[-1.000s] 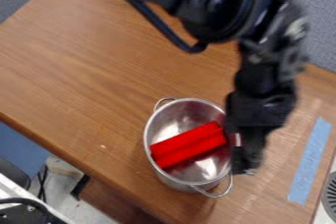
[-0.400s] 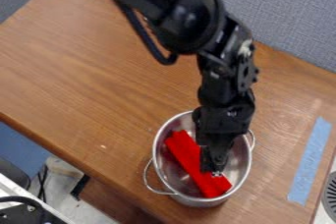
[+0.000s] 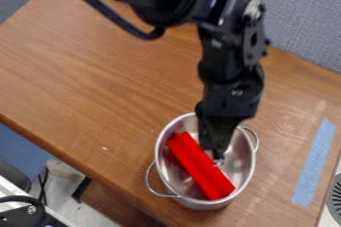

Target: Move the red object from the metal pot to the table

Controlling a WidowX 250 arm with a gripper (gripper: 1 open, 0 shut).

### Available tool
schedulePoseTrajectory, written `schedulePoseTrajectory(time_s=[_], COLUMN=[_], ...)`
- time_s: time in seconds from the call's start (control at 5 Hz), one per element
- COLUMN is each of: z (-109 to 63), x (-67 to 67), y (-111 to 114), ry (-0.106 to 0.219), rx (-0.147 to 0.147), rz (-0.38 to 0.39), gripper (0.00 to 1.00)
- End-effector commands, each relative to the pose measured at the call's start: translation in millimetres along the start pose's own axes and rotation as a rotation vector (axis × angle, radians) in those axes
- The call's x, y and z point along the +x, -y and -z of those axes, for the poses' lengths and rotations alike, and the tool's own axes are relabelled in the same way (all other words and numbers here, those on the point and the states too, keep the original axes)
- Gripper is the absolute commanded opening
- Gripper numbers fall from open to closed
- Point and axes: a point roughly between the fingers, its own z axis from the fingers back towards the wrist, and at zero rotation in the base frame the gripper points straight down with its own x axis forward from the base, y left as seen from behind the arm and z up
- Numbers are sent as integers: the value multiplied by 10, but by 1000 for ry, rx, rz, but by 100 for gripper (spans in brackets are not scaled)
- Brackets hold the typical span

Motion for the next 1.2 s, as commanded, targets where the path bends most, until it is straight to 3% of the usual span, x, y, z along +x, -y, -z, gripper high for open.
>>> schedulePoseTrajectory(time_s=[0.0,0.2,0.4,0.6,0.8,1.0], z=[-342,-441,-298,-206,-286,-510], x=[224,335,239,355,404,319], y=[-109,9,119,179,90,5], ry=[32,-60,-98,-65,-21,11], rx=[32,-28,-80,-84,-91,-82], rz=[-50,187,432,364,282,158], gripper=[0,0,0,100,100,100])
